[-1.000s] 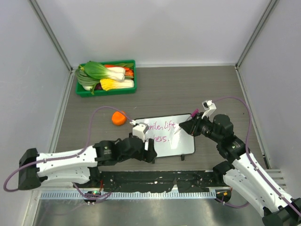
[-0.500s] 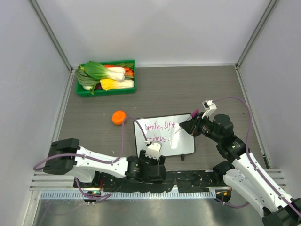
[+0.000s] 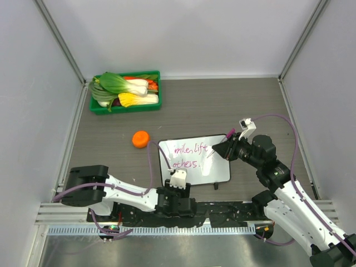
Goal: Write a sentence on the whiteboard
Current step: Pick up the whiteboard stand from the center of the board, then move the whiteboard stand to the center of the board.
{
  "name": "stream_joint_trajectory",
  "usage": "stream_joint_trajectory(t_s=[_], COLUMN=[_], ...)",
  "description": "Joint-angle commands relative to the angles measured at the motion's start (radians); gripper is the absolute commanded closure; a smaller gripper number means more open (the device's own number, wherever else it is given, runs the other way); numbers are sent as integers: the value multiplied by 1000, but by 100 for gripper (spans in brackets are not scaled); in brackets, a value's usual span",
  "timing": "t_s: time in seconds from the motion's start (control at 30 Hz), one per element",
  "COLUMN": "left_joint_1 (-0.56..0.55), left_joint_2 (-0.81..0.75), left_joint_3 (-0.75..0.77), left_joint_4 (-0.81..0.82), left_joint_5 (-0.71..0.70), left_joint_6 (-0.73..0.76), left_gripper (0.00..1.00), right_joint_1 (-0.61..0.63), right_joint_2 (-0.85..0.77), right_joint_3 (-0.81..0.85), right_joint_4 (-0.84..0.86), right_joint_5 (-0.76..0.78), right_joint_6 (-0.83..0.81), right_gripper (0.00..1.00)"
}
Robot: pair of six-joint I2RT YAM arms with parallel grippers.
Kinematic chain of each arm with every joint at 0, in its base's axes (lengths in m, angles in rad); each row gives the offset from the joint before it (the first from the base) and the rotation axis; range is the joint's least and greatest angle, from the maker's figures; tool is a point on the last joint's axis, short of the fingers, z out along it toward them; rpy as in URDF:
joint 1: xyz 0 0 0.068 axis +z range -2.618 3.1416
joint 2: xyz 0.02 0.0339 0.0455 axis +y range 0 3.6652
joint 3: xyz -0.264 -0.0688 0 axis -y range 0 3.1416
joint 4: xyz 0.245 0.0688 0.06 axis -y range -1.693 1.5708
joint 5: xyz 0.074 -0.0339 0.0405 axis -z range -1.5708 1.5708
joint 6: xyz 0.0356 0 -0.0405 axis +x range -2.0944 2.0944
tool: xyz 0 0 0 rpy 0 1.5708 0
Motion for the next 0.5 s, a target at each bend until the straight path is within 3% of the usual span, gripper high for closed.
stream_joint_trajectory(t_s=[0.0,0.13,0.47], left_joint_1=[-1,18,62], left_joint_2=[26,52,111], left_joint_3=[-5,-7,15], left_joint_4=[44,53,75], left_joint_5=[-90,-90,-84], left_joint_6=[-36,-34,0], left_gripper=[45,48,68], right_joint_1=[-5,-6,-9], right_joint_2=[7,11,11], right_joint_3=[9,9,6], right_joint_4=[31,31,31], right_joint_5=[8,10,14], right_joint_6=[-10,-9,-9], right_gripper=[99,99,99])
